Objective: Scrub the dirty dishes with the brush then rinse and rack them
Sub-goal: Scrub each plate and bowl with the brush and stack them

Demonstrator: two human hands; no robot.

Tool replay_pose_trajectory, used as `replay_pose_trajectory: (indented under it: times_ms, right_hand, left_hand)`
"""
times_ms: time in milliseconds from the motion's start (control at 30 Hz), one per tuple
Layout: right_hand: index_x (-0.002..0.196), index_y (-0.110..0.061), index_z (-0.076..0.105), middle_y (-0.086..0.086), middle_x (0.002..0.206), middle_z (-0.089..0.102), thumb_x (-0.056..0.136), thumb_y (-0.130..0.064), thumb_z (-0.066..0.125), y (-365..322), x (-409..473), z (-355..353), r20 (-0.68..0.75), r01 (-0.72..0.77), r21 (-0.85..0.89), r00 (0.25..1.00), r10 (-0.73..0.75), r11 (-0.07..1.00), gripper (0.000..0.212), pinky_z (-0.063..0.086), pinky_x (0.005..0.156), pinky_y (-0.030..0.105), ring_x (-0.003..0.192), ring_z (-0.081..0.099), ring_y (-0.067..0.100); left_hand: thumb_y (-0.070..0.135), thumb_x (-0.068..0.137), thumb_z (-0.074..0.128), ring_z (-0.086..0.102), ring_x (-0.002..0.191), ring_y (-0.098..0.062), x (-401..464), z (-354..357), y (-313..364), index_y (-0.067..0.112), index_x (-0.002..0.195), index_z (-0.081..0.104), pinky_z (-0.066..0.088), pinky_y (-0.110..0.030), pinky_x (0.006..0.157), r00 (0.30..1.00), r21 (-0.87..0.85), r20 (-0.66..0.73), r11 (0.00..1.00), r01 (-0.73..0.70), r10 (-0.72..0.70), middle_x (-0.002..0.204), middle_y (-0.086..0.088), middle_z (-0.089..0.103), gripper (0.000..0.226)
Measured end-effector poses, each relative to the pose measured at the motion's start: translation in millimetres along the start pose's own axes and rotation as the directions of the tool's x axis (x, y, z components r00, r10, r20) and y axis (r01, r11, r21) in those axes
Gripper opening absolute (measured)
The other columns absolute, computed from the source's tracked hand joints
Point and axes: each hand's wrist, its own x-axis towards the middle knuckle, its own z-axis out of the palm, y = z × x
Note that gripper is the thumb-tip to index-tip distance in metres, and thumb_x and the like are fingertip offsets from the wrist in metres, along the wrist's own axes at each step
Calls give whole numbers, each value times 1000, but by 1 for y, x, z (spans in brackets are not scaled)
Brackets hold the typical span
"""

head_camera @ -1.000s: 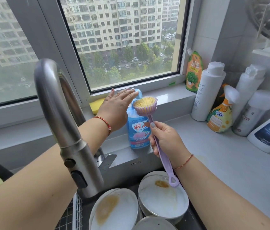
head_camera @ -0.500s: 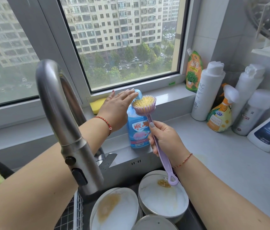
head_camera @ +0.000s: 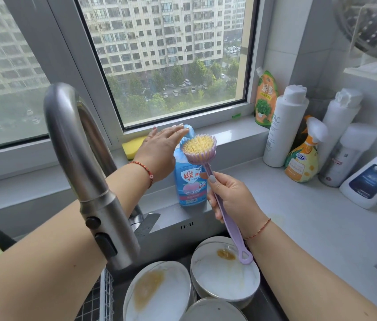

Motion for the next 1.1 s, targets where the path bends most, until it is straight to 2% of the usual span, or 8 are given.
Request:
replay_pose_trajectory:
  times_ms: [267,433,533,667,733,833,933,1100]
  right_hand:
    - [118,-23,61,3,54,50,100,-28,43,13,-29,-6,-1,-17,-23,1000,17,1000,26,40,37,21,35,42,14]
    - [117,-23,62,6,56,48,97,-30,45,23,-63,-10,43,-57,-19,997,57,998,28,39,38,24,38,41,17]
    - [114,-22,64,7,57,49,87,-38,49,33,-84,-12,60,-111,-18,992,112,994,35,38,37,23,36,42,17]
    - [113,-23,65,9,56,47,95,-31,47,57,-112,-15,78,-220,-8,972,220,976,28,37,35,22,33,41,16]
    - [114,-22,64,8,55,46,99,-25,44,68,-124,-16,87,-294,-3,952,293,956,25,33,35,22,33,40,15]
    - [113,-19,64,8,56,46,101,-23,42,85,-139,-17,78,-393,-22,916,394,919,26,35,36,24,35,40,17]
    - [115,-17,64,11,59,47,102,-16,36,101,-151,-19,65,-485,-3,873,484,874,31,33,37,25,38,40,18]
    - [120,-16,59,11,59,46,95,0,30,122,-165,-19,18,-567,5,824,566,824,41,32,37,24,38,37,17]
  left_hand:
    - [-19,77,42,13,151,-16,-17,12,-11,24,157,6,8,-30,123,992,-208,-113,975,-77,55,164,2,13,97]
    - [-19,75,44,34,144,-24,-70,33,-14,5,150,34,27,-31,118,913,-351,-404,931,-99,-54,155,-11,37,80]
    - [-10,76,47,56,116,-25,-118,57,-3,1,133,55,40,-27,105,817,-356,-557,932,-71,-151,129,-15,60,59]
    - [0,82,50,55,93,-12,-202,101,31,5,112,65,40,-11,88,868,-495,-420,869,25,-265,102,2,62,34]
    - [-3,84,53,58,90,-9,-236,119,49,13,105,65,39,-4,84,856,-639,-202,726,253,-476,98,9,63,30]
    - [5,88,54,61,77,-13,-271,157,61,21,89,60,49,-21,73,504,-693,389,116,711,-771,87,5,61,17]
    - [0,91,45,43,58,-21,-288,180,70,10,72,45,40,-32,58,128,-545,792,-595,590,-597,72,-8,44,21]
    - [5,98,45,53,61,-23,-295,206,55,-3,119,56,51,-25,44,-186,-524,707,-682,510,-682,89,-15,60,26]
